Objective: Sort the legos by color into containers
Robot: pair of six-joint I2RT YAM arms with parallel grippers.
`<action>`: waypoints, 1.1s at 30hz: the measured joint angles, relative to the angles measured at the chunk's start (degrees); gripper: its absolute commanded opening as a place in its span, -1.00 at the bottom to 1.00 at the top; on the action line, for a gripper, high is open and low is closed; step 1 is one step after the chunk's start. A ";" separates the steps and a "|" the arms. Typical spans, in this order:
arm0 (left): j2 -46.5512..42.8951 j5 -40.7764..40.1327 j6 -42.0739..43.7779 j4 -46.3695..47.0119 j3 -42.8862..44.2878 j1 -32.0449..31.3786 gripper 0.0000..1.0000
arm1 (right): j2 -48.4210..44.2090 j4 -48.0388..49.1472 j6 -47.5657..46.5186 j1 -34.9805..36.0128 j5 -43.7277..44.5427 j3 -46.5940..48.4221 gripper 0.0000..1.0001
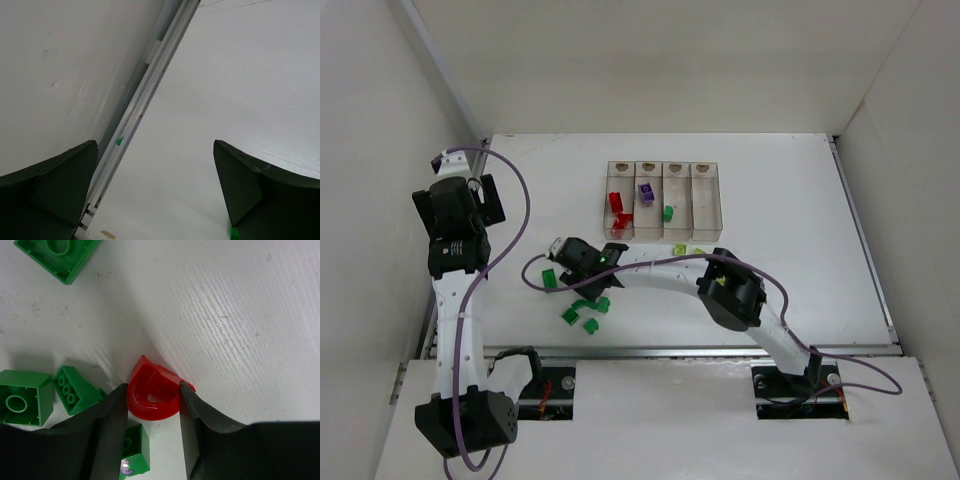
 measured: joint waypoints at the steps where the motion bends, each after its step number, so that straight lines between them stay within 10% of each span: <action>1: 0.00 0.00 0.00 0.02 0.00 0.00 1.00 | 0.00 0.02 -0.02 0.00 -0.04 0.00 -0.74; 20: 1.68 0.31 0.04 1.16 0.00 0.04 1.00 | -8.15 2.54 12.09 -15.87 -5.25 11.69 -0.89; 33: 16.79 1.90 0.26 0.81 3.76 0.07 1.00 | 9.20 10.86 11.56 -31.08 -13.51 25.27 -0.71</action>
